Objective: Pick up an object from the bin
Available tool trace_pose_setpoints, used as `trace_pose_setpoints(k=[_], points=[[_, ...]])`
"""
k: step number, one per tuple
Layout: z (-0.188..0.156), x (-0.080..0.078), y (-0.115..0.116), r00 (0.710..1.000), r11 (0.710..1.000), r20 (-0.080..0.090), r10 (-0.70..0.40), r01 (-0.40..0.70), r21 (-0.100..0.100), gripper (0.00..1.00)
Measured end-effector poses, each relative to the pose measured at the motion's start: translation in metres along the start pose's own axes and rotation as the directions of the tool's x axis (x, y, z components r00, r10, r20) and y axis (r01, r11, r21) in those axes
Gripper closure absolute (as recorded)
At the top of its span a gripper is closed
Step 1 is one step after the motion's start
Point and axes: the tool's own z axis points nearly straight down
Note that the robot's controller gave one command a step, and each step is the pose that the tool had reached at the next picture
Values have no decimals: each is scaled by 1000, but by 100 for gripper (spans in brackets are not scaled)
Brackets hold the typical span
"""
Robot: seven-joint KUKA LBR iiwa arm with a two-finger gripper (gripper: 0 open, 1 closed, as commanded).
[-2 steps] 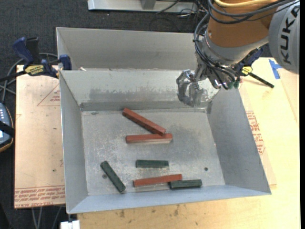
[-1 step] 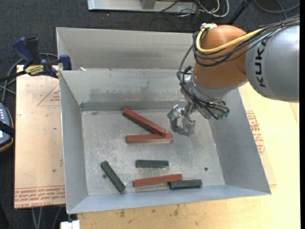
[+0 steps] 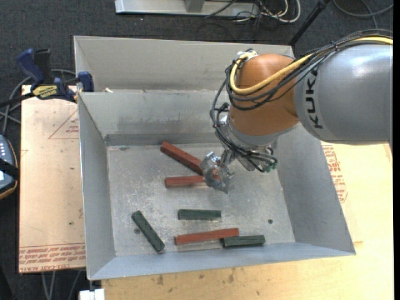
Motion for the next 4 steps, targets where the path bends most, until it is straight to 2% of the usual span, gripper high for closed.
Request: trace_pose_setpoints(k=[1,2,3,4], points=[[9,-9,11,992,992,3,125,-125,3,100],[9,-9,10,992,992,3,126,-126,3,0],[77,-49,-32,993,993,12,118,-118,6,0],[72,-50,-32,993,993,16,117,-117,7,100]])
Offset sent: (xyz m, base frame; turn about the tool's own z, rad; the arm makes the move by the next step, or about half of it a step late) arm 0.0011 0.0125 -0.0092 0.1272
